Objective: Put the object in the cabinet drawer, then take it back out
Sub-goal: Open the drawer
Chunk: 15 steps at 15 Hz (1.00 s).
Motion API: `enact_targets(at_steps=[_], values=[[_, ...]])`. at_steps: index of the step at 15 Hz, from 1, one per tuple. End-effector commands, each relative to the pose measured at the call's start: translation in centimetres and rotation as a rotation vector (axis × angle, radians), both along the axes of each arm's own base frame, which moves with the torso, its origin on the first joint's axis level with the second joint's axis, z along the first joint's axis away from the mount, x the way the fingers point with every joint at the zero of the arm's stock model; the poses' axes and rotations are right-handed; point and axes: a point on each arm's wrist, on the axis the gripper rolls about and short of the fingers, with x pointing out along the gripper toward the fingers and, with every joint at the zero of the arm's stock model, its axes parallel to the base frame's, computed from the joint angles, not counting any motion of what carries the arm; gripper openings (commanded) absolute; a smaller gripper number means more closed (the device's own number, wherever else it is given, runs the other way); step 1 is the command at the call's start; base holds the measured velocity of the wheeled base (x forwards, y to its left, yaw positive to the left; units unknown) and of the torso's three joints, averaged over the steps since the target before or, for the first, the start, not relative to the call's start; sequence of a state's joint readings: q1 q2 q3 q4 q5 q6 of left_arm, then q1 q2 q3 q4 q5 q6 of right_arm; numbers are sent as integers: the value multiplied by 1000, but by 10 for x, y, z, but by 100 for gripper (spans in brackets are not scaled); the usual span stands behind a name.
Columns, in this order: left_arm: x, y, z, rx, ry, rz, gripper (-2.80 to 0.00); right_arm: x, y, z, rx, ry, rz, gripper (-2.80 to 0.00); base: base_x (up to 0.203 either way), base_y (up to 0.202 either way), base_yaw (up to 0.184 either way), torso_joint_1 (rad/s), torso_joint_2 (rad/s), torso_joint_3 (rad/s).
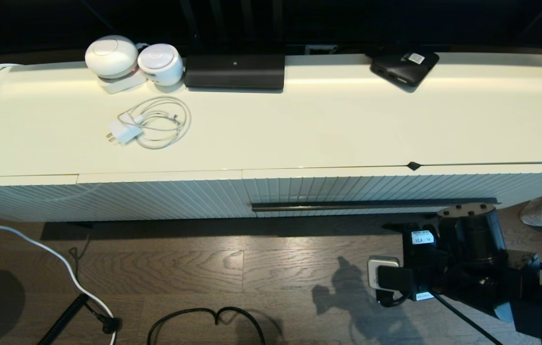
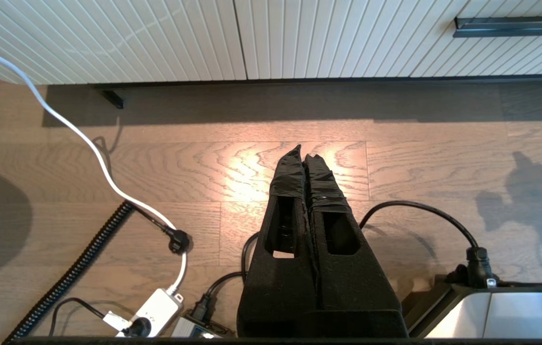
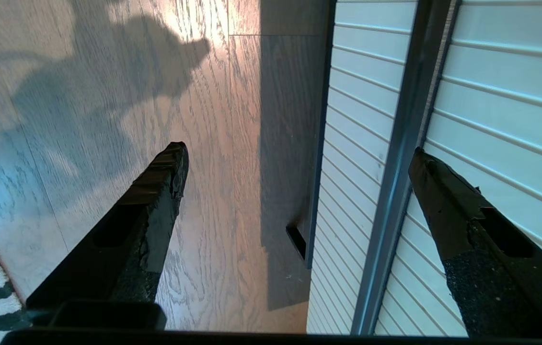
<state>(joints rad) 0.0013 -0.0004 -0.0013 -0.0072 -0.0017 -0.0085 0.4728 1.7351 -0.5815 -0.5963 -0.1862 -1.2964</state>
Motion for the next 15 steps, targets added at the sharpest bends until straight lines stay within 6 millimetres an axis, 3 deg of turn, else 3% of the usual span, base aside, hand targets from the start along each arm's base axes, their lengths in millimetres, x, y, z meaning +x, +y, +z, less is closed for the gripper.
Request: enact_targets(at_steps=[1, 6, 15], values=[[0, 0, 0, 0, -2, 0, -280, 6, 1, -12, -26, 23, -8, 0, 0, 0, 0, 0, 0, 0], [0, 0, 0, 1, -3, 0, -280, 20, -12, -14, -55, 13, -64, 0, 0, 0, 0, 0, 0, 0], [0, 0, 0, 1, -2, 0, -280, 41, -12, -16, -35, -21, -96, 0, 0, 0, 0, 0, 0, 0]])
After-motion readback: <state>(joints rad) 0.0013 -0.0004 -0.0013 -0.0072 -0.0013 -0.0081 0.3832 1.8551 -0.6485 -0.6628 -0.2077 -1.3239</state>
